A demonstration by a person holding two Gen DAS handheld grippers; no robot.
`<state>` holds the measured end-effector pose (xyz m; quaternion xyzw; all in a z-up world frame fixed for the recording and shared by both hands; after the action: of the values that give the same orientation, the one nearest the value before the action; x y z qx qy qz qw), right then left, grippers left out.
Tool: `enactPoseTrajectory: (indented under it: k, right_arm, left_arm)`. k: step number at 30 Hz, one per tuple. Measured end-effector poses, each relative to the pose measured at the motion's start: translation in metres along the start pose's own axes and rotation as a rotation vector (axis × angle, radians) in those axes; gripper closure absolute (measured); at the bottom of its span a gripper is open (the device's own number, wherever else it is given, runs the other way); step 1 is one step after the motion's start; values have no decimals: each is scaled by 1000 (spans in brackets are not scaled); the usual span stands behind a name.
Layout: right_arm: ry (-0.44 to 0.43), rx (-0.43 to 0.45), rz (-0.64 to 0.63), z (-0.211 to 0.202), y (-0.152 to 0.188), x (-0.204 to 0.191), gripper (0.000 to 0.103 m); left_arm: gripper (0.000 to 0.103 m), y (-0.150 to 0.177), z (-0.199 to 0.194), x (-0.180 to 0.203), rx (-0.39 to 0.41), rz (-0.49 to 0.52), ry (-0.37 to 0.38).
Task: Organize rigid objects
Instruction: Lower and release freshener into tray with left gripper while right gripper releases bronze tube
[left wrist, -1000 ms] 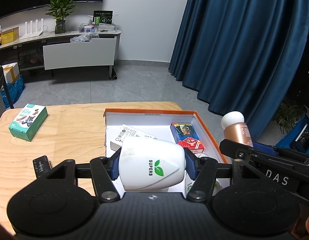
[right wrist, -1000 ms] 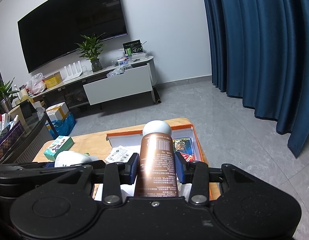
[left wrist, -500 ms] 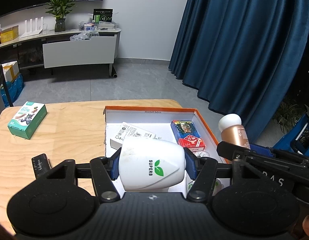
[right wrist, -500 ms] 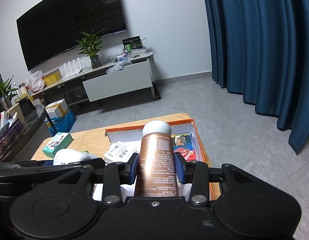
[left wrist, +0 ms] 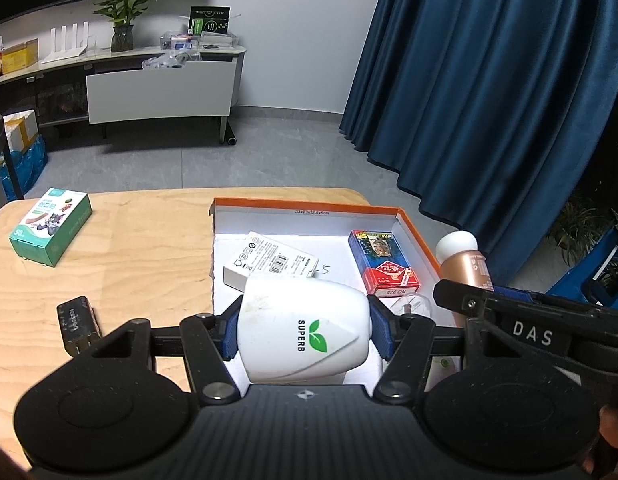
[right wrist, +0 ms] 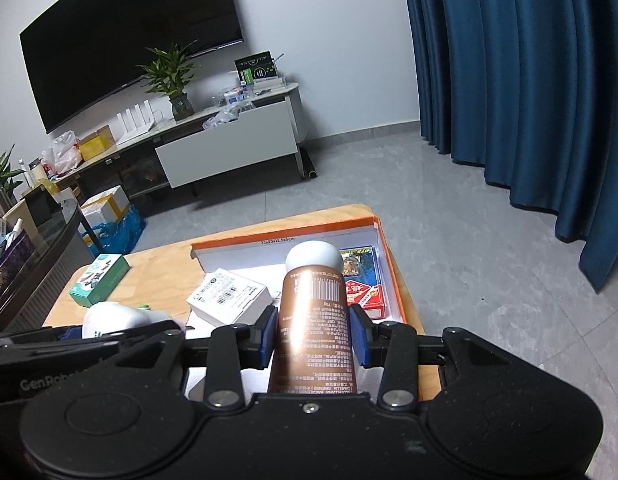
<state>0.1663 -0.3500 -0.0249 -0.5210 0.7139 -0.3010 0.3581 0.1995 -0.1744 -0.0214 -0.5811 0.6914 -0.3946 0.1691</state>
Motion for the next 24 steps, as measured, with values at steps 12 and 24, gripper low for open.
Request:
enactPoseTrajectory:
  k: [12, 24]
  right_arm:
    - [-8, -46, -5, 30, -11, 3, 56]
    - [4, -65, -23, 57, -28, 2, 56]
  left_arm:
    - [41, 2, 14, -1, -18, -2, 25]
    - [41, 0, 27, 10, -24, 34, 60]
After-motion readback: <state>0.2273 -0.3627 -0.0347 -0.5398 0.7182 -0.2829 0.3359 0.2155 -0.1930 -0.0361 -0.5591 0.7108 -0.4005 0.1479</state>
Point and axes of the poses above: each gripper's, at about its wrist camera, not at the fingertips, and z roughly the way its jaws point, x to its right, y to its underside, the point moved 6 cm from there along z, roughly the way its jaws point, and after that the axes turned 3 degrees about y, right-handed, at the moved point
